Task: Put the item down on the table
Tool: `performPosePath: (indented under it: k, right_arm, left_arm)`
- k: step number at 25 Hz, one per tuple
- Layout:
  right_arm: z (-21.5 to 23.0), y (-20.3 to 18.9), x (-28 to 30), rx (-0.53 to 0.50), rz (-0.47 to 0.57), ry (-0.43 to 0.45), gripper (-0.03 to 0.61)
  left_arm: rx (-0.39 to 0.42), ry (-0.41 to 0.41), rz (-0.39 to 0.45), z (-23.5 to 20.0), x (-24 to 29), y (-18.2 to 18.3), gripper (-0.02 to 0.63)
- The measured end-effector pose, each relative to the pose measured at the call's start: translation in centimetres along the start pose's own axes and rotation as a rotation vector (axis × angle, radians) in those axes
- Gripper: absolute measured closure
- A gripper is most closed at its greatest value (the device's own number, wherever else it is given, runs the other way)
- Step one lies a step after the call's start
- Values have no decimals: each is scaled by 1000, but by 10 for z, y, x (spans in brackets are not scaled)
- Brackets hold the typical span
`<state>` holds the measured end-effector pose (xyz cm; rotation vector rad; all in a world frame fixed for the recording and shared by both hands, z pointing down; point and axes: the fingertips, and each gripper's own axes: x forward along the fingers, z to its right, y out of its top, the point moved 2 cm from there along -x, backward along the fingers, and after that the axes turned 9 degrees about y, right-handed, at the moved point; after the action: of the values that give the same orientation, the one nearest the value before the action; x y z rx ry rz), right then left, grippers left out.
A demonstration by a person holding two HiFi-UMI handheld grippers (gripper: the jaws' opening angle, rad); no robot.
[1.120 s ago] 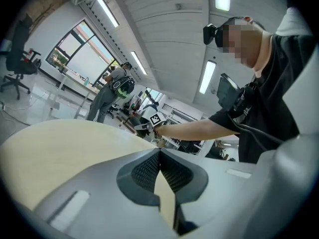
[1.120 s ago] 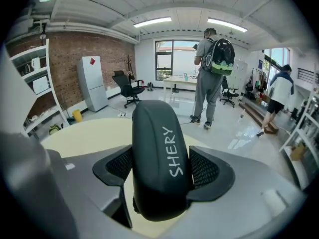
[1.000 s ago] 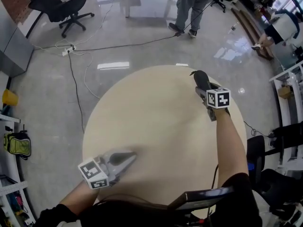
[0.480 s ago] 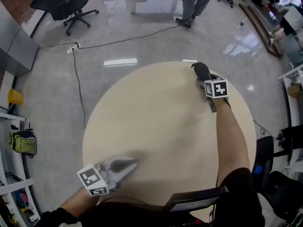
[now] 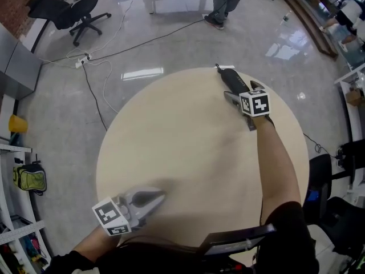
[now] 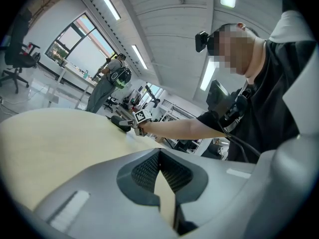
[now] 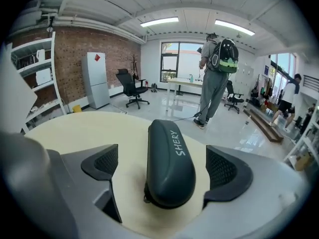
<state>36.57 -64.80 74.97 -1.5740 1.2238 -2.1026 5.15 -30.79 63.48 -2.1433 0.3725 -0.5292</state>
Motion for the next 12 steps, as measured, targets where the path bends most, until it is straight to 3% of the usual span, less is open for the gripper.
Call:
performPosePath:
  k: [4, 7, 12]
  right_arm:
    - [-13, 0, -62, 24, 114, -15, 17]
    - [-33, -29, -132, 120, 192, 4, 62]
    - [-55, -102, -263, 290, 263, -24, 224]
  left_arm:
    - [1, -34, 0, 12, 1, 5, 617]
    - [13, -55, 7, 22, -6, 14, 617]
    - [22, -107, 26, 44, -13, 27, 617]
